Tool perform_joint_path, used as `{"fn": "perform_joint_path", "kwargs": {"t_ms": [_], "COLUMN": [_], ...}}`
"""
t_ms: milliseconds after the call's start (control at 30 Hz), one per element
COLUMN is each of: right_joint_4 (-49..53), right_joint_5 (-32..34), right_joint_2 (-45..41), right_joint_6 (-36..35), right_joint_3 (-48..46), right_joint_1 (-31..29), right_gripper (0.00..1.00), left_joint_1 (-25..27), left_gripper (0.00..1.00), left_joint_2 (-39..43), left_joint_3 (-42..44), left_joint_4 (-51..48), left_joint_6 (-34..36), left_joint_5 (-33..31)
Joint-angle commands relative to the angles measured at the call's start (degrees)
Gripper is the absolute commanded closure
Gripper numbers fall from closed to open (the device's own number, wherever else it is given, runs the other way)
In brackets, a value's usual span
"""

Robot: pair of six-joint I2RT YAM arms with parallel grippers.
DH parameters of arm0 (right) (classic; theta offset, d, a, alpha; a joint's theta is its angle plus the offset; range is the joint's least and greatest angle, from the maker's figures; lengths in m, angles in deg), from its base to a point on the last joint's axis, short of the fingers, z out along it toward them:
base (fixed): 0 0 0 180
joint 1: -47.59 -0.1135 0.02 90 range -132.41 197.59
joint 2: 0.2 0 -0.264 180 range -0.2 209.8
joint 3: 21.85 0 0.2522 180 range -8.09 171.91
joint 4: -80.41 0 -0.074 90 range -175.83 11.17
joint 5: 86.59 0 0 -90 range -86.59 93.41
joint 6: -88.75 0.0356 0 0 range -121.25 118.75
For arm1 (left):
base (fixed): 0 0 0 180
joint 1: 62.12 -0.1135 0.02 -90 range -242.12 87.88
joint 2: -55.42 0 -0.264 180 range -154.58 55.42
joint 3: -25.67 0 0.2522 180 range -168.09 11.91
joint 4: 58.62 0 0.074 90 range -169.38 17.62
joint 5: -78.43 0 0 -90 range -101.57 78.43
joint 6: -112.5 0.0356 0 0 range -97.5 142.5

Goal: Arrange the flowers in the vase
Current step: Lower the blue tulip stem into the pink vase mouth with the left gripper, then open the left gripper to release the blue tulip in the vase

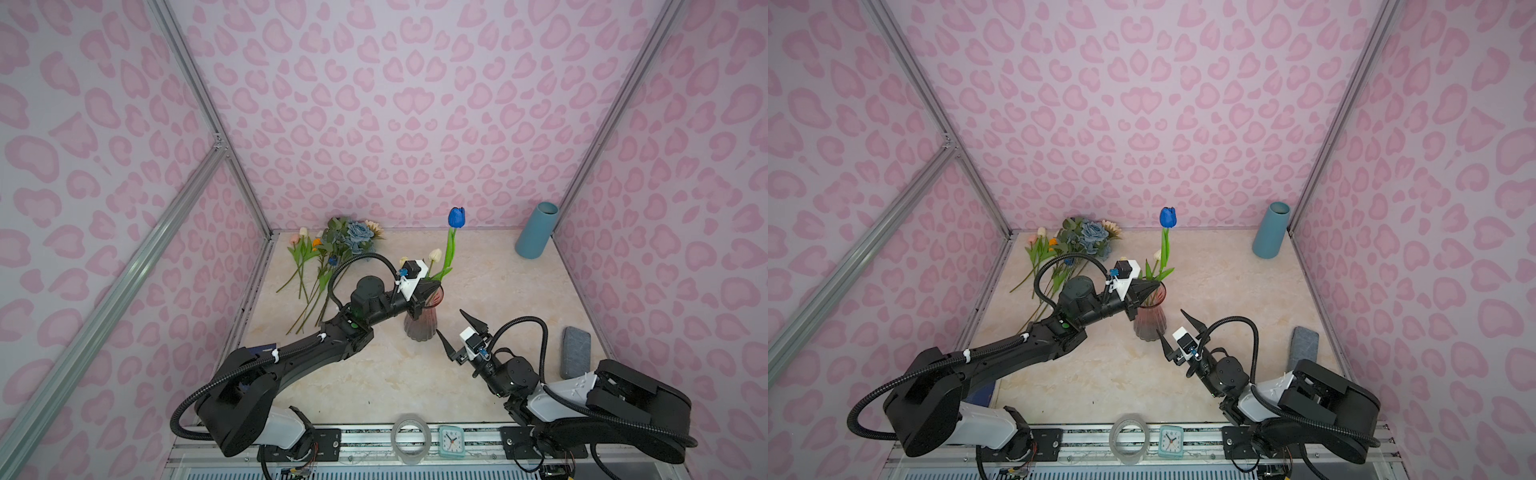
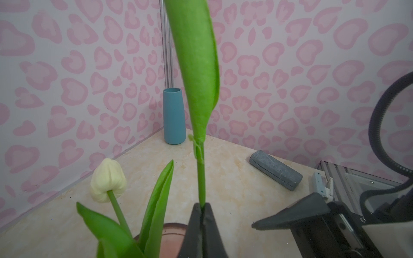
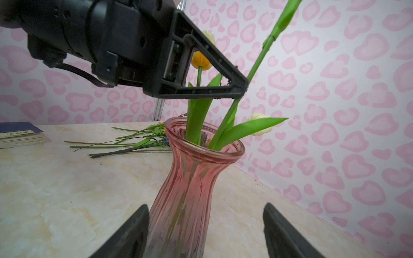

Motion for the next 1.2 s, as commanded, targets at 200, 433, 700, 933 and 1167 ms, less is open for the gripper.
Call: {"fn": "perform_joint_path", "kwargs": {"t_ms": [200,433,700,933,1167], "right_joint_4": [-2.2,-2.2,-2.2,-2.1,-2.2], "right_joint_5": [0.4,0.3,0.2,0.3,0.0], "right_joint_2": [0.2,0.4,0.3,0.1,0.5], "right_joint_6": [-0.3,-0.2,-0.2,-0.4,-0.2], "right_joint_3": [0.1,0.1,0.1,-0.1,0.2], "right_joint_1": [0.0,0.0,0.0,0.0,0.0], "right_gripper": [0.21,0.21,0.21,0.21,0.21], "left_joint_1": [0.1,0.1,0.1,0.2,0.2], "left_gripper": [0.91,0.82,0.81,0.82,0.81], "left_joint_2": [0.6,1.5,1.5,1.1,1.9], "left_joint_3": [0.8,1.7,2.5,4.1,5.8], "left_joint_4": [0.1,0.0,0.1,1.1,1.7], "left_joint_6": [0.8,1.0,1.2,0.6,-0.2], "left_joint_5": [0.2,-0.4,-1.0,-1.6,-3.0]}}
